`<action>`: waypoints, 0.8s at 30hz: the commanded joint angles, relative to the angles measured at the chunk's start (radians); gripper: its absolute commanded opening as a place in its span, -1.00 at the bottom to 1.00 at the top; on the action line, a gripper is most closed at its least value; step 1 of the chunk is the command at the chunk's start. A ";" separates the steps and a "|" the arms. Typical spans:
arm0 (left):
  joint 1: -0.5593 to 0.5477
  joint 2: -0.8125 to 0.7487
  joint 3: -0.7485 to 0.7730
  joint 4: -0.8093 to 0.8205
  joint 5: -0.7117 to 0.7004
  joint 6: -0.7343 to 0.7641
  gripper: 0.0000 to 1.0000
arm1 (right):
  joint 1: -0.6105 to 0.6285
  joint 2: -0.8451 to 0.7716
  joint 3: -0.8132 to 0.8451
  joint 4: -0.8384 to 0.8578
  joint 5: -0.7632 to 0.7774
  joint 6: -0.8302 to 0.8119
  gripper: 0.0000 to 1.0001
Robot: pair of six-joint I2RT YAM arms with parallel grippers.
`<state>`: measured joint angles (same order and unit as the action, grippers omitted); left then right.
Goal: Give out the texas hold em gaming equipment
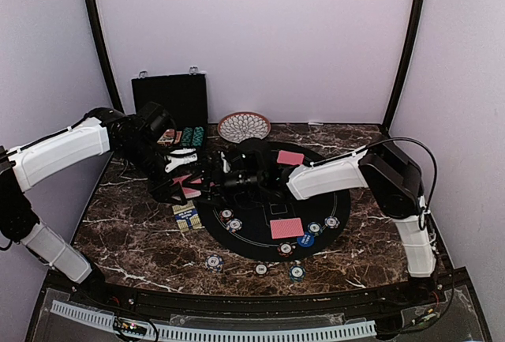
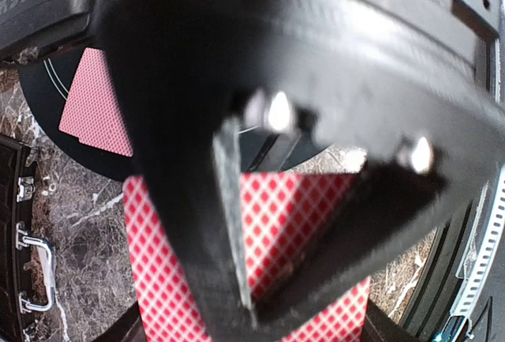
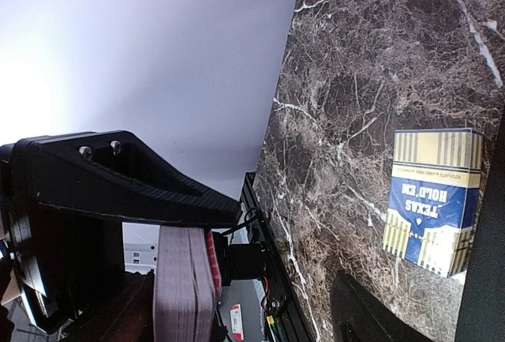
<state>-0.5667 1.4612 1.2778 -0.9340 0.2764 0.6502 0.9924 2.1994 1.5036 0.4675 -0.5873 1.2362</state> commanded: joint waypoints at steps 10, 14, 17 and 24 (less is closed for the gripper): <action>-0.003 -0.026 0.025 -0.018 0.025 0.012 -1.00 | -0.034 -0.071 -0.130 0.076 0.023 0.021 0.19; -0.003 -0.028 0.023 -0.018 0.022 0.014 -1.00 | -0.037 -0.092 -0.122 0.071 0.010 0.018 0.18; -0.003 -0.028 0.022 -0.017 0.022 0.014 -1.00 | -0.037 -0.106 -0.100 0.051 0.003 0.004 0.14; -0.003 -0.028 0.019 -0.019 0.018 0.016 -1.00 | -0.038 -0.128 -0.066 -0.032 -0.011 -0.043 -0.17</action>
<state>-0.5667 1.4624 1.2778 -0.9409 0.2737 0.6514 0.9661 2.1201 1.4101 0.4942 -0.5873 1.2331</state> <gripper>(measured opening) 0.682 0.454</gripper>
